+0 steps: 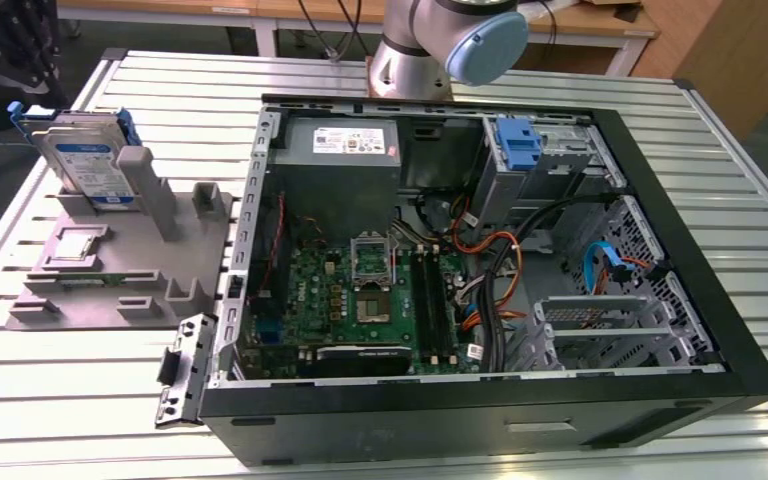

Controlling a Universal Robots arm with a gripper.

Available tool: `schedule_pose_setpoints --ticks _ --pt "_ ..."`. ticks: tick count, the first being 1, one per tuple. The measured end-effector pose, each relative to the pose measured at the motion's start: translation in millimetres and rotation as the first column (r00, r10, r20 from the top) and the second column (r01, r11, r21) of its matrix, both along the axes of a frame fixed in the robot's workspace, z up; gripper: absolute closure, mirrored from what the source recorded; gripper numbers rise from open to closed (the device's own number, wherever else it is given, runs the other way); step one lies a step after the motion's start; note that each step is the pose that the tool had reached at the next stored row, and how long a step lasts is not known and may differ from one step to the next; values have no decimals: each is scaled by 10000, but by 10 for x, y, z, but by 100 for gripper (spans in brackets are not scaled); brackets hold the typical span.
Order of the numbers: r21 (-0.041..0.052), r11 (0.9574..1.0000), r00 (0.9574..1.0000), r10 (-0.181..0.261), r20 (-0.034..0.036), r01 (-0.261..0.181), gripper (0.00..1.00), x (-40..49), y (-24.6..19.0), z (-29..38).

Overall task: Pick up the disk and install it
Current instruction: 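Pick up the disk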

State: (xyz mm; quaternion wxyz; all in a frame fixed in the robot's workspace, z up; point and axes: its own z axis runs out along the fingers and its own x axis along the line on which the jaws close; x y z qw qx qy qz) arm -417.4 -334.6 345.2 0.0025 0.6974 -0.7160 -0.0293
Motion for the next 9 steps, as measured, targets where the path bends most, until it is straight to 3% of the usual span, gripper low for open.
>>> schedule_pose_setpoints --ticks 9 --pt "1 10000 10000 70 0 -70 90 27 0 -1"
